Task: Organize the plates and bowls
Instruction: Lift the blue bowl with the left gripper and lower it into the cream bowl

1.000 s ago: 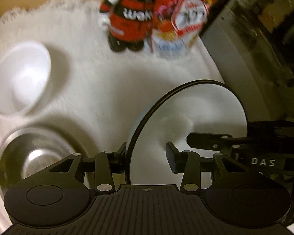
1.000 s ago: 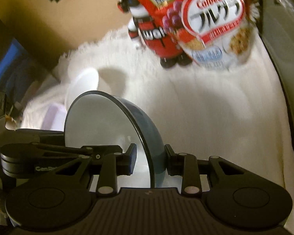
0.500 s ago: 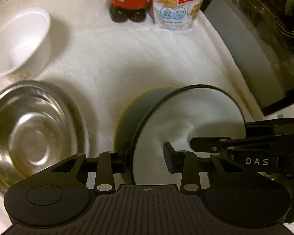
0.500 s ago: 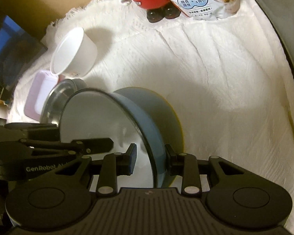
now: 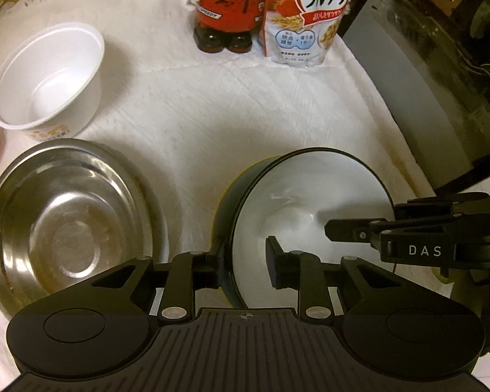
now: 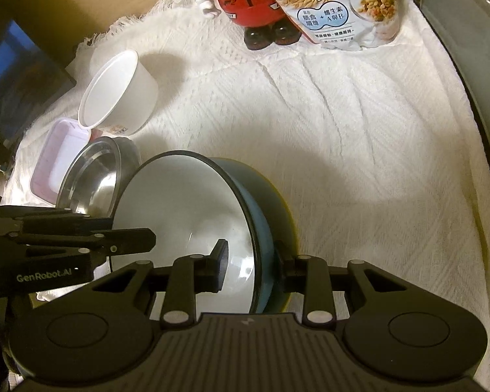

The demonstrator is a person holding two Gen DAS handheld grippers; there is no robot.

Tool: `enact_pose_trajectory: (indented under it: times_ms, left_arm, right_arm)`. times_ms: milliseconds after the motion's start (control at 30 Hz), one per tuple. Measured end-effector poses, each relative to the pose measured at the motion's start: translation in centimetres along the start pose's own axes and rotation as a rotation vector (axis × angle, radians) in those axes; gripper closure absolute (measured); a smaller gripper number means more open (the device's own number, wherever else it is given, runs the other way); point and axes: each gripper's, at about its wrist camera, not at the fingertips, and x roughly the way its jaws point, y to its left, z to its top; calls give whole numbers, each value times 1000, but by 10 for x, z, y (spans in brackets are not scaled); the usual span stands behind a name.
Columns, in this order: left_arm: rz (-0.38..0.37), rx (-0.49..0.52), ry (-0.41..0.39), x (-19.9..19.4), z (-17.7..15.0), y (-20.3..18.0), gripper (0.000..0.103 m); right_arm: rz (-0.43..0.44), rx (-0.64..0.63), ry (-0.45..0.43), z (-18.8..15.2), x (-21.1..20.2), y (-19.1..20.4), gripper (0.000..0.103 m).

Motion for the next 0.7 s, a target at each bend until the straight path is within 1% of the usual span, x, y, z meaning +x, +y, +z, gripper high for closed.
enact_pose_trajectory:
  times_ms: [133, 167, 233, 267, 400, 533, 633, 700]
  left_arm:
    - [22, 13, -23, -8, 0, -1, 73]
    - [21, 14, -32, -10, 0, -1, 74]
    - [-7, 8, -43, -15, 2, 0, 74]
    - [-6, 13, -49, -17, 2, -1, 74]
    - [25, 20, -61, -18, 2, -1, 74]
    - [87, 56, -86, -19, -2, -3, 74]
    - [118, 69, -80, -16, -5, -2, 74]
    - [128, 54, -76, -13, -6, 2, 68]
  right_arm:
    - [-8, -2, -5, -2, -4, 1, 72]
    - [-8, -2, -12, -2, -6, 0, 72]
    - [-18, -14, -35, -1, -13, 2, 72]
    - [-26, -25, -48, -1, -16, 3, 72]
    - [-55, -50, -80, 1, -22, 5, 72]
    - [-94, -75, -114, -2, -26, 6, 72]
    - [-127, -96, -143, -4, -30, 6, 72]
    - [-141, -107, -166, -5, -34, 6, 72]
